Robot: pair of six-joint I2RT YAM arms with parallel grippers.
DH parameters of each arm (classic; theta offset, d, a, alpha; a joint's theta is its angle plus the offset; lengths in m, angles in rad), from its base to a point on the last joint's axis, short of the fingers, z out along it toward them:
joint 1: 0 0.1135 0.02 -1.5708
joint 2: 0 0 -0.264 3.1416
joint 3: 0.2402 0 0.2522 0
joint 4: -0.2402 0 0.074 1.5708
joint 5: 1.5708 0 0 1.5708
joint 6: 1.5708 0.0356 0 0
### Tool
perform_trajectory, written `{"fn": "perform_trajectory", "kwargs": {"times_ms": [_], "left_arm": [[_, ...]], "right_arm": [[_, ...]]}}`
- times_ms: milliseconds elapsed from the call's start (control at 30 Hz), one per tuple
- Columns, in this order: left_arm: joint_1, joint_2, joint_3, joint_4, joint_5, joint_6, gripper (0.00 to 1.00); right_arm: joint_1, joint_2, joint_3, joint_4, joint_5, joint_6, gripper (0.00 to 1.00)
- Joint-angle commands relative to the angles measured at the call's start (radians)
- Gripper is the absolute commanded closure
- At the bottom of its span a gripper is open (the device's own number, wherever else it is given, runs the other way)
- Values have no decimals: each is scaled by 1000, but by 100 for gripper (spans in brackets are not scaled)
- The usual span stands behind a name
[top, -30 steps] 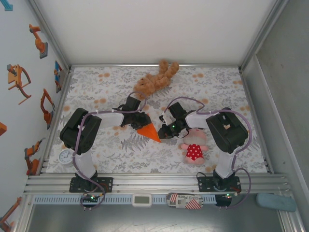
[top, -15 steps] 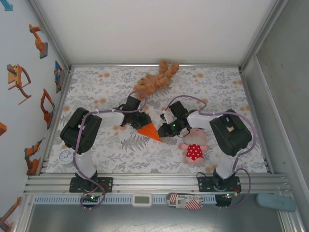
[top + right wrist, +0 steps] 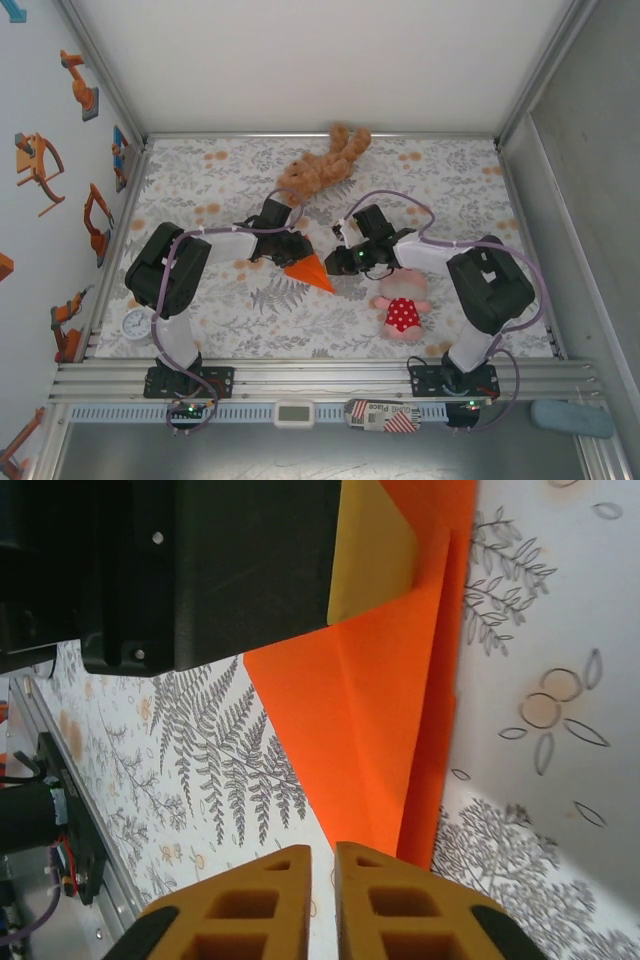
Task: Fold a paper plane with a square sheet of paper (pick it up from the middle)
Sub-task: Fourth fold the wing at the center of the table.
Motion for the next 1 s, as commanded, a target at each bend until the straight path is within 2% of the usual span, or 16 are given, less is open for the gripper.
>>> {"fn": "perform_trajectory", "kwargs": {"times_ms": [0, 367, 967], "left_arm": [[7, 39, -13, -54, -19, 23, 79], [5, 47, -12, -65, -16, 23, 79], [7, 66, -5, -110, -42, 22, 79]], "right_arm": [[20, 45, 58, 43, -41, 29, 90], [50, 173, 130, 3, 10, 3, 98], [50, 192, 81, -82, 47, -63, 99]]}}
